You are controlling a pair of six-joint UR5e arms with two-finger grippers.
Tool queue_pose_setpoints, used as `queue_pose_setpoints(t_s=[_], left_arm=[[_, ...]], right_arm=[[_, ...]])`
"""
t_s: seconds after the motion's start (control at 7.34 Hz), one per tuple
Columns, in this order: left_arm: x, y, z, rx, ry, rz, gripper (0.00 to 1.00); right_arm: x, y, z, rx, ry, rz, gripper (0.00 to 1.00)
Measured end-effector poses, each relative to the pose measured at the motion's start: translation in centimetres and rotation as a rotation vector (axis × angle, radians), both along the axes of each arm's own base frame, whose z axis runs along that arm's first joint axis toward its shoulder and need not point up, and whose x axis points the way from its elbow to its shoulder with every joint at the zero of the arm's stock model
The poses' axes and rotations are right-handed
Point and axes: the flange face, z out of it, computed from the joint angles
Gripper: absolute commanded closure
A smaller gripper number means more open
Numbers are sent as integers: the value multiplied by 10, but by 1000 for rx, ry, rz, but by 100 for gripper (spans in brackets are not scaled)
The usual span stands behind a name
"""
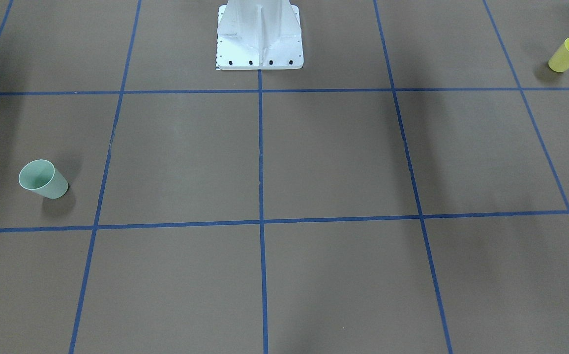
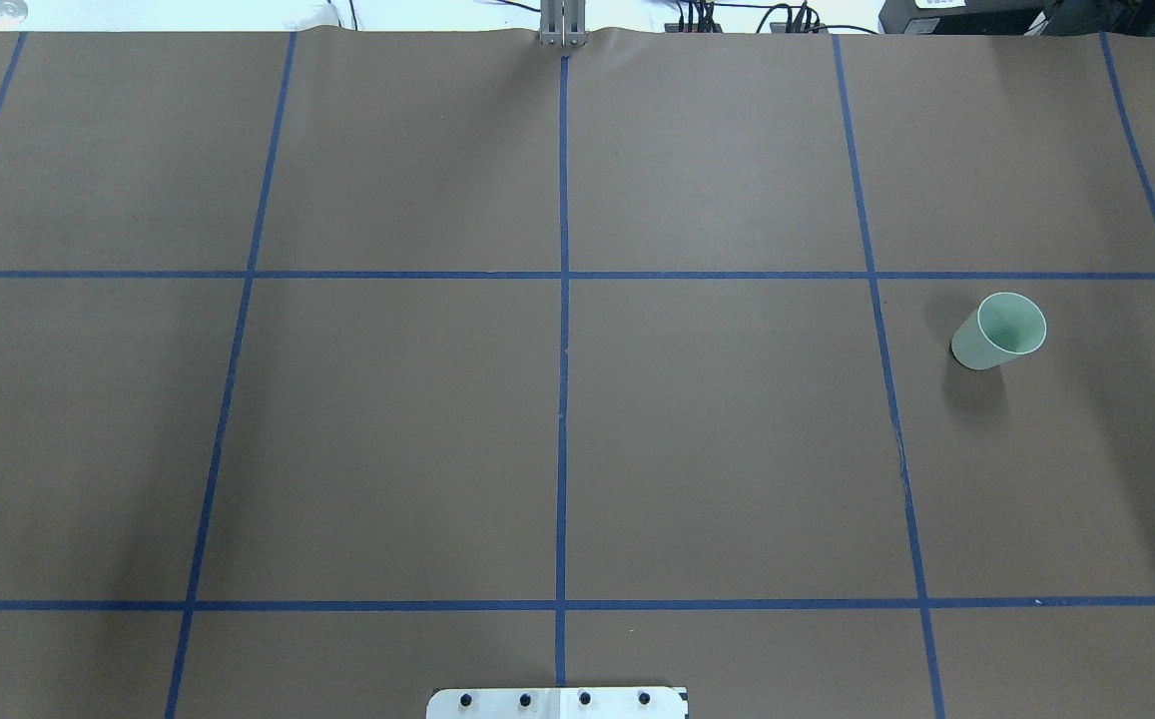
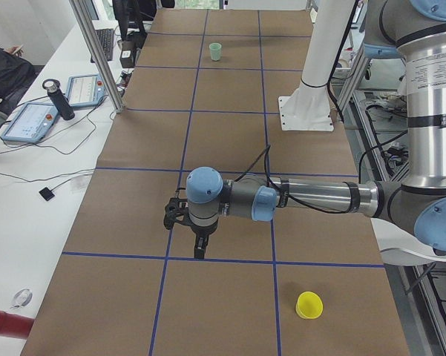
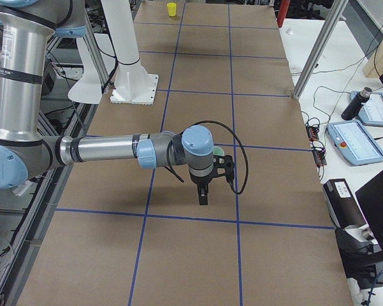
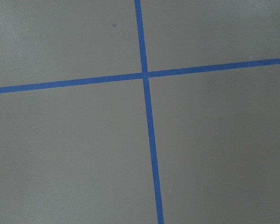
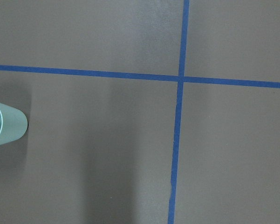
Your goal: Transfer and stack yellow cup on green cup
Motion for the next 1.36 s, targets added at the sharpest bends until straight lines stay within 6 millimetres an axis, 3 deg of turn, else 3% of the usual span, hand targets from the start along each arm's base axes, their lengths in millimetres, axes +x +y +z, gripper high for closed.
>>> queue_pose_setpoints(t_s=[1.36], left_arm=[[1,-14,-19,34,6,-7,0]], right_arm=[[1,0,4,-15,19,4,0]])
